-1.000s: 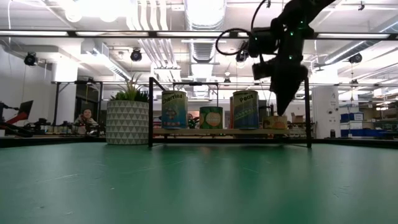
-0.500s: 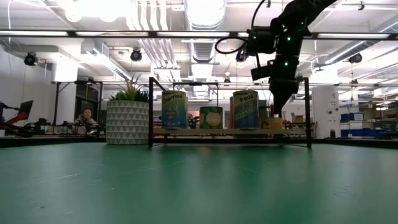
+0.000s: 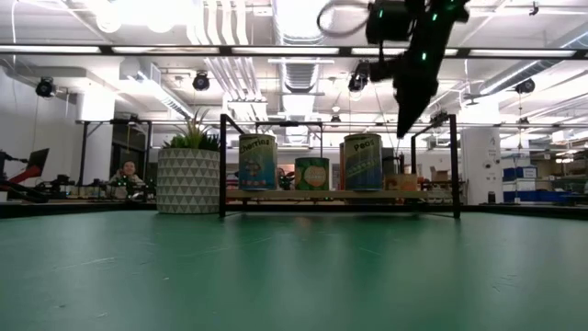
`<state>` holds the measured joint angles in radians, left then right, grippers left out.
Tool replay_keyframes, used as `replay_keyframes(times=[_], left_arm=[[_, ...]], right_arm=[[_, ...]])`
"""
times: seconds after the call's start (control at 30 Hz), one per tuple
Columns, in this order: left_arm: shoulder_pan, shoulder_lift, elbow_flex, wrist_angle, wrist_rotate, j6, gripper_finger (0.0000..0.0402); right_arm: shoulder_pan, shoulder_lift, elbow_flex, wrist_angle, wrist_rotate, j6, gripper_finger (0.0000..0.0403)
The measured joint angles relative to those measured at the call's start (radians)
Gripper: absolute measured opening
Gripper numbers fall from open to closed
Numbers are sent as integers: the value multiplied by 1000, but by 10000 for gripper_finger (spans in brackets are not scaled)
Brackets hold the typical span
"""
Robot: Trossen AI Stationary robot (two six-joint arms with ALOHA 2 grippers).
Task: Pick and place cans onto a shelf
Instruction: Put the canned salmon on the shelf
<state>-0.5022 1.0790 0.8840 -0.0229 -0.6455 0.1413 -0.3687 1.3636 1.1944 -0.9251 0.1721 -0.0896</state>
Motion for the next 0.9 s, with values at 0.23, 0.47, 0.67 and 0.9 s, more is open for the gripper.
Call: replay_keyframes(times=[0.23, 0.47, 0.67, 0.9], left_arm=[[0, 0, -5, -1, 0, 0, 0], [0, 0, -1, 1, 0, -29, 0], [0, 0, -1, 1, 0, -45, 0], [0, 0, -1, 0, 1, -63, 0]], right_arm=[[186, -93, 4, -12, -238, 263, 9], [430, -117, 6, -13, -312, 509, 9], [643, -69, -6, -26, -393, 903, 9], [915, -14, -62, -42, -410, 1450, 9]])
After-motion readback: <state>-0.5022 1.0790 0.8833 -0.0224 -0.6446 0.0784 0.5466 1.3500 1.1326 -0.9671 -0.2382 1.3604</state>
